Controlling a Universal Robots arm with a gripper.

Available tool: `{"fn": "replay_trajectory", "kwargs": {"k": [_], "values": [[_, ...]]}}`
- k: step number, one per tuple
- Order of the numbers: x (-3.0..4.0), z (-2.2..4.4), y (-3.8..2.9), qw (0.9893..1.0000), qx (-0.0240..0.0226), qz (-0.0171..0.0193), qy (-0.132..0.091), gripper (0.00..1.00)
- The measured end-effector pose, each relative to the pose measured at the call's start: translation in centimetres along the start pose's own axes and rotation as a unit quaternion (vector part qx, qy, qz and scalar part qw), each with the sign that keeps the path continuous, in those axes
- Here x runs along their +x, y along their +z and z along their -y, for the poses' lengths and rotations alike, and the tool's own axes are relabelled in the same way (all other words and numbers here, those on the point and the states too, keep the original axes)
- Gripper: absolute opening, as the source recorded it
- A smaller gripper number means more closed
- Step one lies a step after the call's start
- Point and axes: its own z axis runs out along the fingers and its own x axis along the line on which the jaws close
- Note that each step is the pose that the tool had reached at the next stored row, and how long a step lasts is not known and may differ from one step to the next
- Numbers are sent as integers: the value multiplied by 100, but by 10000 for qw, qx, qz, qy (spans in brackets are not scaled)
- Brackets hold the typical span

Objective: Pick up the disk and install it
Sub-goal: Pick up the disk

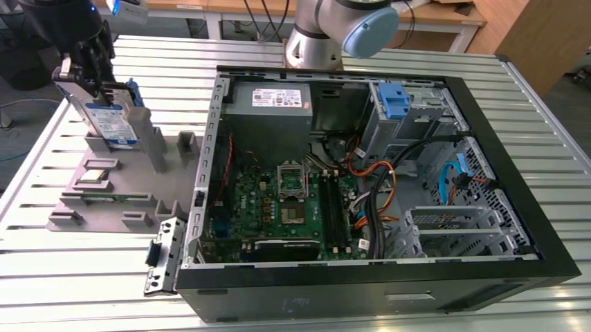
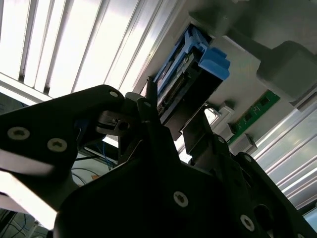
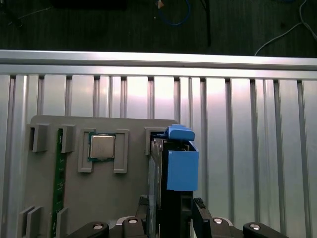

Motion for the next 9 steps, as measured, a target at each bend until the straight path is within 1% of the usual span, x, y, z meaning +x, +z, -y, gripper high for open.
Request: {"fn": "replay_trajectory", "kwargs": {"k": [8, 9], "values": [[1, 0, 0, 10000, 0, 0, 0, 47], [1, 0, 0, 10000, 0, 0, 0, 46]]}}
